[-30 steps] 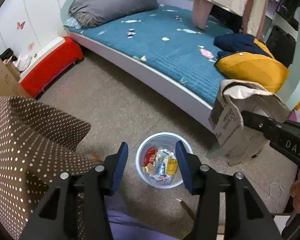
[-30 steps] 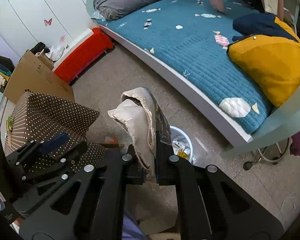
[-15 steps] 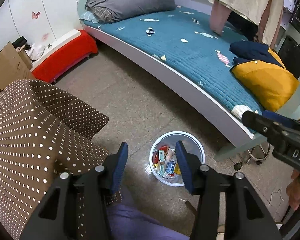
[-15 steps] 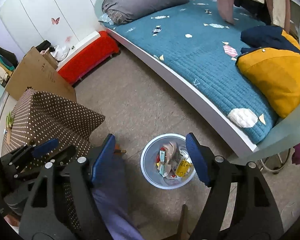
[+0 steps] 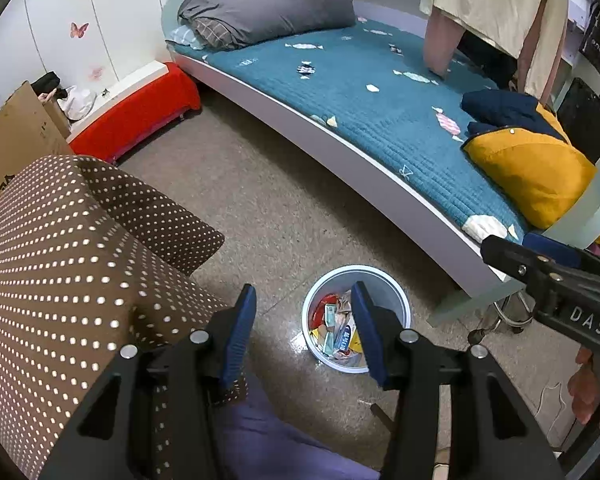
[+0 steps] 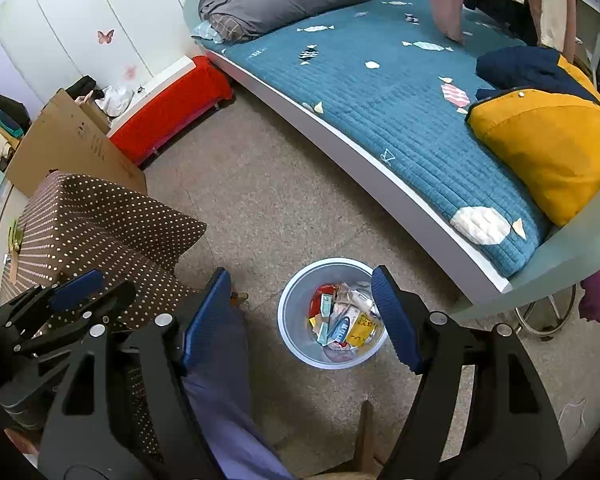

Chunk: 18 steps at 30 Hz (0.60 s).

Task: Collect trash
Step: 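Move both empty grippers back over the polka-dot table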

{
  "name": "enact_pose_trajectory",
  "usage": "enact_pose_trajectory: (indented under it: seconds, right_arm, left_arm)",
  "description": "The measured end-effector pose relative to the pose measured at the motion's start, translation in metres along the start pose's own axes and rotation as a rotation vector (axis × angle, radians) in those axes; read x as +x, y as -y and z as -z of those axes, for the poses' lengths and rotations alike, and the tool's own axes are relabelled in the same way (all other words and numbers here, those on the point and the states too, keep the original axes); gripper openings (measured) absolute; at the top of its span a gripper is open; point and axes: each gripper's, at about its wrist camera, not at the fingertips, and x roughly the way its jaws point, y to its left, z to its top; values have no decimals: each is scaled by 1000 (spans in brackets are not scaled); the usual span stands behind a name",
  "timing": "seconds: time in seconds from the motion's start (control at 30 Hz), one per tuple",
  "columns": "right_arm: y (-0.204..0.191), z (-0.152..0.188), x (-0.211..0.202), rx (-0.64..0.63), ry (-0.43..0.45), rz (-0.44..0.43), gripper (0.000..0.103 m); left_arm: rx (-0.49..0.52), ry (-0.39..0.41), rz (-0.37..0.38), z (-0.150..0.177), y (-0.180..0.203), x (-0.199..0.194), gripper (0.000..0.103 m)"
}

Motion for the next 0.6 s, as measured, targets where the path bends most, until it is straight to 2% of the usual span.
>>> enact_pose_trajectory:
  seconds: [0.27, 0.6]
  right_arm:
    - [-30, -1, -8, -57, 12, -32, 72]
    - [-97, 2, -15, -169, 19, -106, 72]
  left_arm:
    - [-30, 36, -8, 6, -23, -24, 49]
    - [-111, 99, -30, 24, -73, -66, 49]
